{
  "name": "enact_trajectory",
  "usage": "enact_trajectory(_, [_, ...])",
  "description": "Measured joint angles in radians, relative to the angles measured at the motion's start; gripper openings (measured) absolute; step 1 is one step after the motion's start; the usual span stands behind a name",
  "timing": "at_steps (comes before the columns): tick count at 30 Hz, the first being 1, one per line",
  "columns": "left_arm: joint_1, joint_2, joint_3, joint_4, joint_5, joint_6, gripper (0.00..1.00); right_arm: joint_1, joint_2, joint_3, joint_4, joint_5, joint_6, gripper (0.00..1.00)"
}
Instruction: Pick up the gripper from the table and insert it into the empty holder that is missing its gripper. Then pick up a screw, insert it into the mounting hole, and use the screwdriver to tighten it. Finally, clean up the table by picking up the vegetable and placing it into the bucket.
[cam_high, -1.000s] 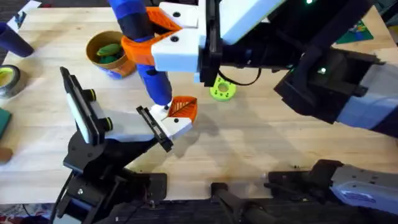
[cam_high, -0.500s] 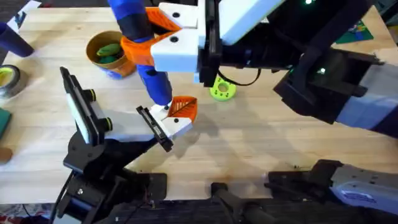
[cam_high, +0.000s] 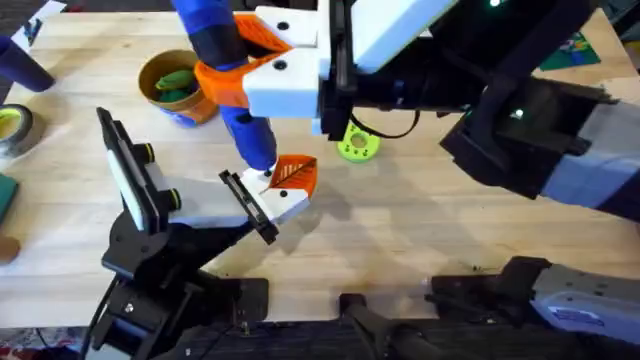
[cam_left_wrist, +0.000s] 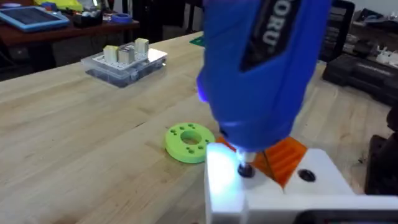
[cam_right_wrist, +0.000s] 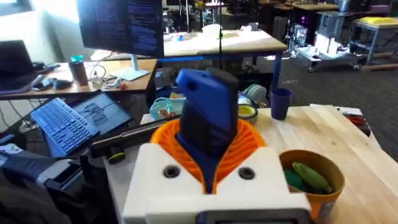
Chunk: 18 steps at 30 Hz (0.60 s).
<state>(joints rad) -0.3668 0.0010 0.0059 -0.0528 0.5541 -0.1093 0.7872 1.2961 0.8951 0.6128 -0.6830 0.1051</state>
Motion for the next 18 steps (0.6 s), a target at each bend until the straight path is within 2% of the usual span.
enact_trajectory(18, [0.000,0.000,0.000,0.001,0.000,0.000,0.014,0.000,0.001,0.000,0.016,-0.010,0.000,0.044])
